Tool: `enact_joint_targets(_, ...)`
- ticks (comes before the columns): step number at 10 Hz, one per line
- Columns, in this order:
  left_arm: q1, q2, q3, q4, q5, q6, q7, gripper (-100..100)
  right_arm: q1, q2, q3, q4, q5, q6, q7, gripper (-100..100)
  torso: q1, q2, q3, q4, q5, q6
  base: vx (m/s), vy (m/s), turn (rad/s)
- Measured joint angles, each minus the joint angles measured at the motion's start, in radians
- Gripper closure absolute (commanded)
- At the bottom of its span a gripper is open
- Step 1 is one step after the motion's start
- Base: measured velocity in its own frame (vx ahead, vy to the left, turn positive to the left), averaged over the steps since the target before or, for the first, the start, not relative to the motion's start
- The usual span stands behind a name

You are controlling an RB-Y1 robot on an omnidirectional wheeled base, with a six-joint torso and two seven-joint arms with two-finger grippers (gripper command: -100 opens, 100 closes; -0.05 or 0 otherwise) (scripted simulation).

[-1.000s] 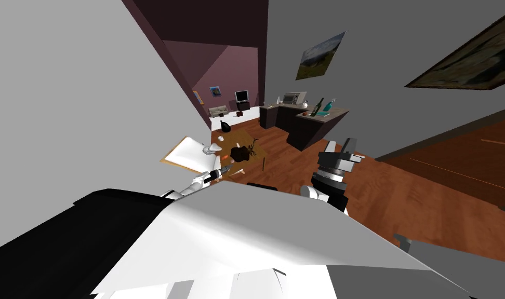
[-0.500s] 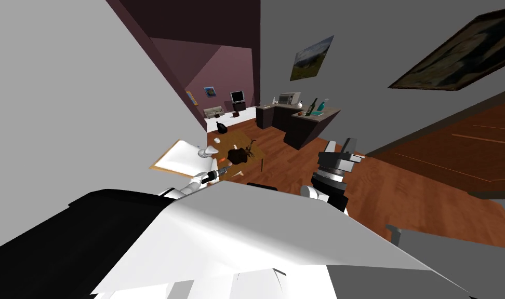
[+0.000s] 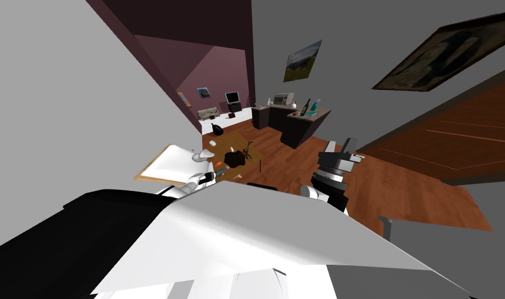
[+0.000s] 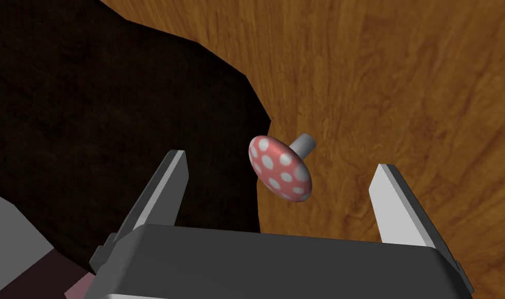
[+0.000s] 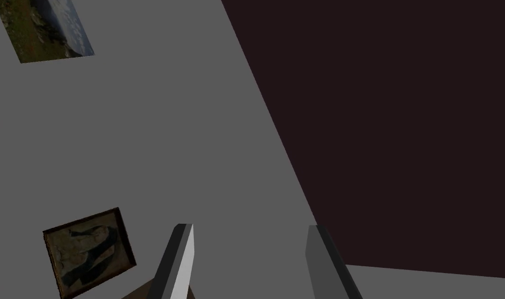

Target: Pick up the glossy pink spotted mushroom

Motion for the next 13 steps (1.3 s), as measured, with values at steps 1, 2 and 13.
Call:
enact_joint_targets(1,0.006,0.01,-0.005,0.002,-0.004,0.002,0.013,-100,0.0,0.0,0.0,0.0,0.0,0.0,0.0,0,0.0,0.0,0.0,0.0,0.0,0.0,0.037,0.011,-0.066)
enact_joint_targets(2,-0.004,0.011,-0.008,0.022,-0.006,0.0,0.017,-100,0.0,0.0,0.0,0.0,0.0,0.0,0.0,0,0.0,0.001,0.0,0.0,0.0,0.0,0.044,0.006,-0.104)
enact_joint_targets(13,0.038,0.037,-0.057,0.027,0.157,0.113,-0.003,-100,0.0,0.0,0.0,0.0,0.0,0.0,0.0,0,0.002,0.008,0.005,0.002,0.001,-0.001,-0.031,0.042,-0.186)
